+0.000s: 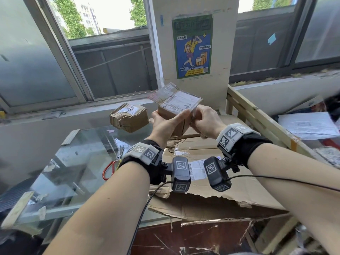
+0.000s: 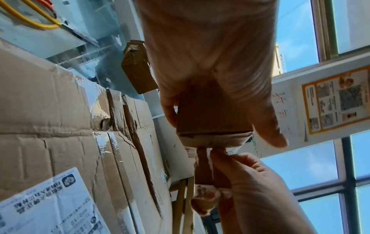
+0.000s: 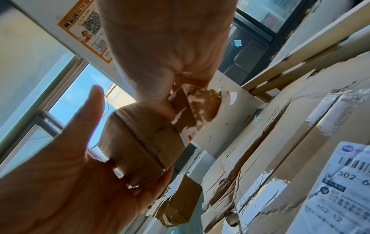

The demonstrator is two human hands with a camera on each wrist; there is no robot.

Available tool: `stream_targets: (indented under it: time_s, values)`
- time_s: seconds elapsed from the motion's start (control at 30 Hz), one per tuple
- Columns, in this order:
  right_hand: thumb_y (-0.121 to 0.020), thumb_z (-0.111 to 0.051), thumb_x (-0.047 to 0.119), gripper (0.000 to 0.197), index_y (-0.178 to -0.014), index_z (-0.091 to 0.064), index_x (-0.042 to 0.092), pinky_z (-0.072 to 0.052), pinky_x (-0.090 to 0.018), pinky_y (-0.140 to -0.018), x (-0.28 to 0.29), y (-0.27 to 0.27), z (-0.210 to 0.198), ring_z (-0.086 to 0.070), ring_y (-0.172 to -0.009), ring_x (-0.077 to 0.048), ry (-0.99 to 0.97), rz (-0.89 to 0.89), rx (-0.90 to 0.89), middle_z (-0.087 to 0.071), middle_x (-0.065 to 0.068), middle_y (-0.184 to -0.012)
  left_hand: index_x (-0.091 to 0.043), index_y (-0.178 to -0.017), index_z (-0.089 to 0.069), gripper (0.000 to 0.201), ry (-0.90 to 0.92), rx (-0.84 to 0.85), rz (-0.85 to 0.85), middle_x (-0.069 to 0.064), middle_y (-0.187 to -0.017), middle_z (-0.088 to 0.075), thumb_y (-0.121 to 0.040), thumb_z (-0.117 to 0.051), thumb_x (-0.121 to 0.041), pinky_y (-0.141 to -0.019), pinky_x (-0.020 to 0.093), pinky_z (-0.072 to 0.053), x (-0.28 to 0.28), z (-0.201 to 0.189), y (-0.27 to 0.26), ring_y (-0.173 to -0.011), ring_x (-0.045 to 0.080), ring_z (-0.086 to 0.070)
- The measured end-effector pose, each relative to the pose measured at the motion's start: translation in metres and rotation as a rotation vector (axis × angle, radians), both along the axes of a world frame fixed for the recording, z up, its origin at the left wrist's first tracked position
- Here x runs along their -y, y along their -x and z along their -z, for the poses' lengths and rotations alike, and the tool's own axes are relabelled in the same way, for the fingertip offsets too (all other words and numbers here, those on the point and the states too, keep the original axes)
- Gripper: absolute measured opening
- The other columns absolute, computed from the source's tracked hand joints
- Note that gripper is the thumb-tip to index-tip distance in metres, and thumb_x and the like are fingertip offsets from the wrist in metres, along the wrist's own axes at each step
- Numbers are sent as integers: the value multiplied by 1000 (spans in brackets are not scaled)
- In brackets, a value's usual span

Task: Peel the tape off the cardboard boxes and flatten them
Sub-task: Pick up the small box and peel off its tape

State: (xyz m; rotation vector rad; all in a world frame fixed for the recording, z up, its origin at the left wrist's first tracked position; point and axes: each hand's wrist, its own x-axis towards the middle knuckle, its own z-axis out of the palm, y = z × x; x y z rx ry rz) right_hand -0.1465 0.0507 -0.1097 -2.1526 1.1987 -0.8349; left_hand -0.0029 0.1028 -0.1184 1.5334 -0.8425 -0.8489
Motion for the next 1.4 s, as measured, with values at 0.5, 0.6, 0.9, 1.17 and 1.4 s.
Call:
stream_targets:
  time_s: [0.5, 0.6, 0.9, 1.17, 1.4]
  values:
    - [-89, -47, -1, 17, -102, -55, 6, -50, -42, -79, -4, 2, -12, -55, -84, -28, 341, -133, -58, -56, -14, -94, -9, -126, -44, 103, -115, 436, -185, 8, -122, -57, -50, -66, -74, -104, 43, -41, -4, -20, 7, -120, 28, -50]
    - [-92, -46, -1, 16, -103, -57, 2, -52, -45, -79, -2, 4, -12, -57, -84, -30, 457, -135, -137, -56, -15, -95, -6, -126, -48, 91, -112, 610, -205, 12, -126, -55, -66, -63, -73, -110, 46, -33, -2, -23, 6, -124, 30, -46]
    - [-72, -77, 11, 27, -95, -65, 5, -52, -45, -71, -10, 15, -20, -50, -91, -32, 909, -289, -397, -55, -19, -98, -7, -111, -62, 74, -347, 488, 107, 9, -106, -65, -72, -61, -71, -78, 32, -50, -2, -38, -16, -89, 22, -62]
    - [-78, -65, -10, 14, -87, -65, 0, -45, -32, -69, -15, 5, -28, -60, -78, -31, 795, -405, -307, -66, -17, -89, -20, -115, -61, 59, -334, 309, 291, 10, -110, -67, -72, -70, -59, -88, 51, -53, -10, -36, -14, -100, 29, -63]
    - [-88, -57, -3, 8, -84, -63, 2, -36, -29, -66, -18, 2, -26, -43, -78, -16, 640, -376, -248, -59, -16, -88, -23, -117, -60, 58, -213, 153, 197, 7, -104, -71, -65, -85, -31, -66, 36, -56, -9, -39, -17, -92, 22, -68]
